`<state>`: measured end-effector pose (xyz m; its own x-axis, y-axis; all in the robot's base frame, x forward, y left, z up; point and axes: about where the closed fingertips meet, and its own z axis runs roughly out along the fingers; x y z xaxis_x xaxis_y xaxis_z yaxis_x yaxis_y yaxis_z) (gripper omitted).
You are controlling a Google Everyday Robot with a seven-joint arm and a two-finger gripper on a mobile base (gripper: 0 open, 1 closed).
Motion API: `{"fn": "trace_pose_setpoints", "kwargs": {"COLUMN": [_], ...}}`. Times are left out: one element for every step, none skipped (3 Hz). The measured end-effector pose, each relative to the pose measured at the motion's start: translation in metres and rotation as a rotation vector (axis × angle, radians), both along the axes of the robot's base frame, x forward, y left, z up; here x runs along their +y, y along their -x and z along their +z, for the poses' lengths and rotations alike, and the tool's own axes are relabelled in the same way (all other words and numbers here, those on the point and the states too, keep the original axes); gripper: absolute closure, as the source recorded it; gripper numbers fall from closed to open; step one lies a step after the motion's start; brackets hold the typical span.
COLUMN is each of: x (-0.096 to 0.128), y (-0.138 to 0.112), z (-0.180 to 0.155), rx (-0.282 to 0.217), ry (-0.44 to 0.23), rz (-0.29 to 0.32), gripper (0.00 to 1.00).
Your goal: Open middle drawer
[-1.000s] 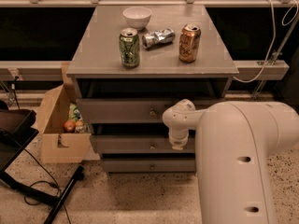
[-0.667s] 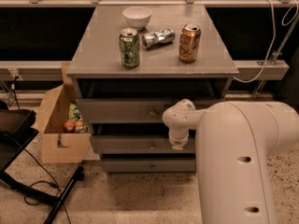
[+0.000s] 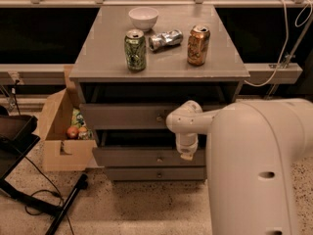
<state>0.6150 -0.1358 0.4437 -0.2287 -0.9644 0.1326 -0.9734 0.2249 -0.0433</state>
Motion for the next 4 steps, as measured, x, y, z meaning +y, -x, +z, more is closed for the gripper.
{"fn": "trace_pose_setpoints", "kwargs": {"x": [0.016, -0.007, -0.008, -0.005], "y": [0.071, 0.100, 0.101, 0.094], "z": [0.062, 0.095, 0.094, 0.090], "rx": [0.096, 0.105, 0.109, 0.088], "ry": [0.125, 0.211, 0.212, 0.183], "rz": [-0.086, -0.164, -0.164, -0.127], "gripper": [0.86, 0.62, 0.39, 0.16]}}
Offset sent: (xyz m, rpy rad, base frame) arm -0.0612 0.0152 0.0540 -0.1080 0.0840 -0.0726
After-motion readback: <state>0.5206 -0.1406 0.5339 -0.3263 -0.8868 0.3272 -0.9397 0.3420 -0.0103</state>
